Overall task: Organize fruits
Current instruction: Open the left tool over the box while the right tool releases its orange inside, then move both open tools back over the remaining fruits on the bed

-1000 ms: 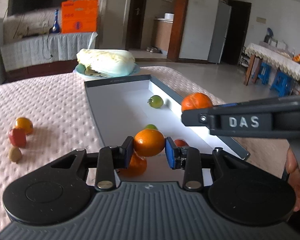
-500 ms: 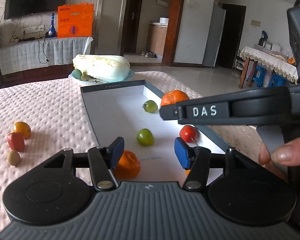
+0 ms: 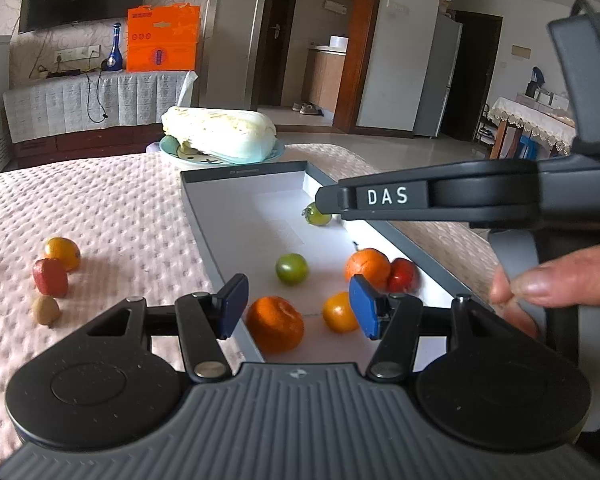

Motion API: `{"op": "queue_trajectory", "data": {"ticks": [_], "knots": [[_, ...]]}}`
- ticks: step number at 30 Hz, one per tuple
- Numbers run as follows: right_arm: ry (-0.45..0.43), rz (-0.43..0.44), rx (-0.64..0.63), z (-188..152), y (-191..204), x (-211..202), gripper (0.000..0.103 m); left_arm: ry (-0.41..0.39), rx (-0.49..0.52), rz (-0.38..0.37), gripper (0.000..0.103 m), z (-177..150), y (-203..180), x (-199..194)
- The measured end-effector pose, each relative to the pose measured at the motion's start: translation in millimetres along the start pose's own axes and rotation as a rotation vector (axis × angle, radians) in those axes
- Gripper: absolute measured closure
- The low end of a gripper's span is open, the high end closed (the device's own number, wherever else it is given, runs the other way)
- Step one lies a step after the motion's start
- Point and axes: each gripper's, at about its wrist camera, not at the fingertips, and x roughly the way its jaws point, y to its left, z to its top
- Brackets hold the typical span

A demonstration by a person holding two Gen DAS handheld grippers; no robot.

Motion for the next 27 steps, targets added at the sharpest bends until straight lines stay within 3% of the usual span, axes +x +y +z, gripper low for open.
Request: {"op": "queue_trajectory", "data": {"ticks": [1,5,6,16,27], "knots": [[0.003,-0.004,0.001,0,0,2,0.062,-0.001,-0.001,0.002,0.041,0,1,-1],[-0.023,-0.025,-0.001,1,5,2,0.033,-0.004,-0.010,0.007,0.041,0,7,-6],[-0.034,-0.030,-0.007,2,7,0,0.032,-0.005,-0.013,0.009,0.041,0,8,-7],[-0.049,0.011,-0.015,8,30,1,0.031,-0.037,-0.045,0.046,0.037,1,26,-34],[-0.056,0.097,-0.053,11,77,8,0.031,-0.063,-0.132,0.178,0.037,-2,95,-80]]}}
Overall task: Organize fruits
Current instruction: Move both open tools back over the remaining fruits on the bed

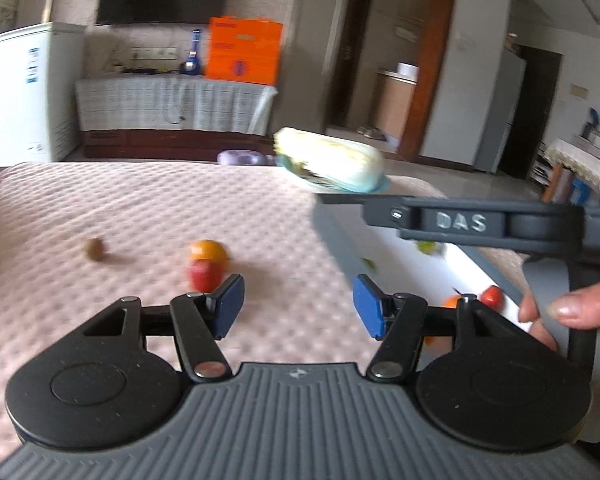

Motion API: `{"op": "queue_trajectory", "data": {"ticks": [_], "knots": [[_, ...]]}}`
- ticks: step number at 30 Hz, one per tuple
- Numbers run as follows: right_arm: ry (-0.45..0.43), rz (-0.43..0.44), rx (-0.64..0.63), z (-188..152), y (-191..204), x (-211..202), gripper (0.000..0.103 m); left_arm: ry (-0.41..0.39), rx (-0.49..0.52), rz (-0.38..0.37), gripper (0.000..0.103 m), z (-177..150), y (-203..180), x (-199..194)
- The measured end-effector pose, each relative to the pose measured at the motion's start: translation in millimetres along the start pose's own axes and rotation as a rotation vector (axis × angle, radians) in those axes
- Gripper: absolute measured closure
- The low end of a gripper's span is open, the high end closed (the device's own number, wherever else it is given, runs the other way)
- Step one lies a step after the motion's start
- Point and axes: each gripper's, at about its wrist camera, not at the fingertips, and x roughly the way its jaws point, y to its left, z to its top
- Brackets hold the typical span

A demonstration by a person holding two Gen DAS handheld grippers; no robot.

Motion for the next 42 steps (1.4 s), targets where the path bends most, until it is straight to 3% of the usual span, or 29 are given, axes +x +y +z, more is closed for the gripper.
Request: {"op": "queue_trajectory", "data": {"ticks": [3,11,15,29,37,42], "knots": [[0.007,0.017,-0.010,0,12,6,0.031,-0.011,-0.017,0.063,0.037,2,19,-10],[0.023,0.053,-0.039,-1,42,15,0.031,-0.007,-0.116,0.332,0.037,6,79,-26],[0.043,0.066,-0.046,-5,54,19,0.031,-0.007,-0.169,0.404,0.037,11,106,-38],[0.128,0.120,-0.158,-25,98,22,0.031,-0.039,-0.210,0.436,0.036,40,154,-58],[0.160,0.130,-0.162,-28,101,28,0.031,-0.044,-0.189,0.484,0.035,55,177,-36],[0.176,0.134,-0.153,-28,101,33,0.031,-0.052,-0.195,0.464,0.035,59,180,-27]]}}
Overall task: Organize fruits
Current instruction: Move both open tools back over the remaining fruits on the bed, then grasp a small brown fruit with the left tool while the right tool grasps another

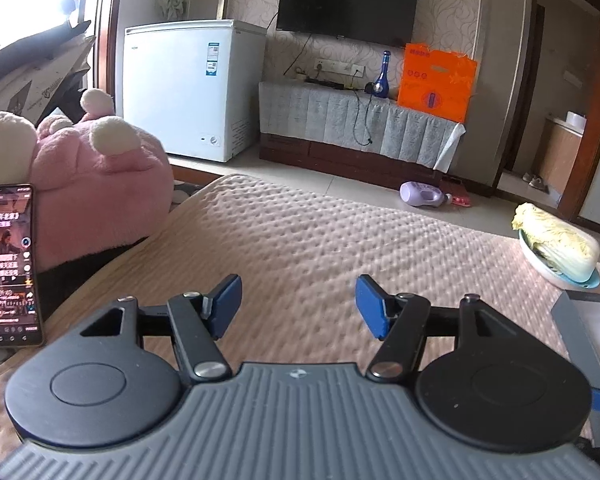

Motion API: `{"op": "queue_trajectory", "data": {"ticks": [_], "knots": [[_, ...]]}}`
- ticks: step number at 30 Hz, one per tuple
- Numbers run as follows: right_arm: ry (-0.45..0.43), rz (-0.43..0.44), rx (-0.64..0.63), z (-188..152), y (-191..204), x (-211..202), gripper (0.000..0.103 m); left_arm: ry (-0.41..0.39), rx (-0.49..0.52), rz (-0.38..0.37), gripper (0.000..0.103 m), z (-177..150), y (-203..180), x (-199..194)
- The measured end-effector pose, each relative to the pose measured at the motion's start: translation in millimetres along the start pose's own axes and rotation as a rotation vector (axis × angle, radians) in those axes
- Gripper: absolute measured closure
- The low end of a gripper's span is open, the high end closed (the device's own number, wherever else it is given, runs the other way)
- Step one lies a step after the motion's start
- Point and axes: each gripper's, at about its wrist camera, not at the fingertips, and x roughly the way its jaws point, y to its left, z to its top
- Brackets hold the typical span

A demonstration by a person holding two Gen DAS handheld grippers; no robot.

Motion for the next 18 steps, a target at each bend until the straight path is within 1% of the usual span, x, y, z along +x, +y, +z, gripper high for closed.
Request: {"op": "queue_trajectory", "data": {"ticks": [6,9,13,18], "knots": [[0.015,0.013,0.033,0,0,3,0.031,-0.015,0.050,-0.016,0.034,-1,-8,10],[0.018,0.014,0.032,0,1,3,0.031,-0.017,0.049,-0.040,0.034,0,-4,21],[0.025,0.006,0.026,0,0,4,0.031,0.007,0.036,-0.086,0.034,-3,-3,35],[0.038,0.007,0.037,1,0,8,0.031,0.046,0.072,-0.131,0.034,-13,-20,49]]}}
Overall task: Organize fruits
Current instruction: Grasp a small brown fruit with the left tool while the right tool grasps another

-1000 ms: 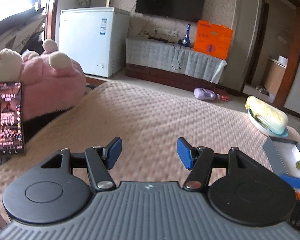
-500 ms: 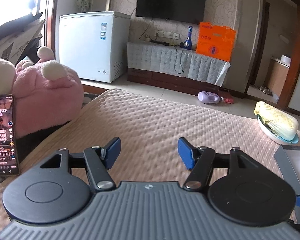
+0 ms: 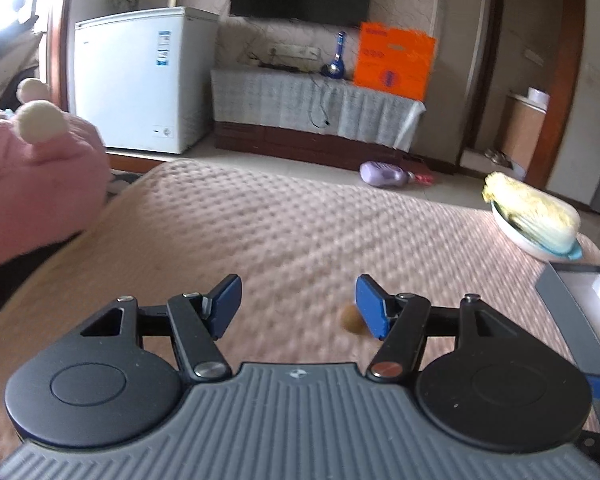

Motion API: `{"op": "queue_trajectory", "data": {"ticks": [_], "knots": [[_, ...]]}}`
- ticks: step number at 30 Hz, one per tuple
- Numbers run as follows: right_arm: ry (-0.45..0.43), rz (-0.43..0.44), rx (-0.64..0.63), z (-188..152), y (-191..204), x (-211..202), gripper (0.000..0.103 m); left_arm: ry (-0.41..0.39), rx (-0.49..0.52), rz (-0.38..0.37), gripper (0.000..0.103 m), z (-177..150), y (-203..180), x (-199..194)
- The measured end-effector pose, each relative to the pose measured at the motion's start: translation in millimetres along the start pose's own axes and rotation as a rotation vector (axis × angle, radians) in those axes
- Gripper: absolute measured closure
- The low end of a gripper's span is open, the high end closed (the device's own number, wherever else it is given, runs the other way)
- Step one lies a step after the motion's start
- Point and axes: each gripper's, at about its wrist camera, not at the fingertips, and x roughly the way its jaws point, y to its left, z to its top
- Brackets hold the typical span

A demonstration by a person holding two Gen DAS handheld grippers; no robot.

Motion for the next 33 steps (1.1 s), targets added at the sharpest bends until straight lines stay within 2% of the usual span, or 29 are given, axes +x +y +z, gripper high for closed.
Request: {"op": "queue_trajectory", "data": {"ticks": [10,16,23,33], "knots": [[0.007,-0.005,-0.015,-1,1,1,0.031,0.035,0.042,-0.068,0.034,-9,-23,24],[0.007,-0.001,-0.016,-1,1,0,0.031,0.066,0.088,-0.079,0.036,-16,-30,44],[0.010,0.003,-0.024,-1,0,0,0.031,0.098,0.104,-0.058,0.047,-18,-30,67],[0.019,0.007,-0.029,-1,0,2,0.031,0.125,0.103,-0.074,0.057,-21,-34,83]]}}
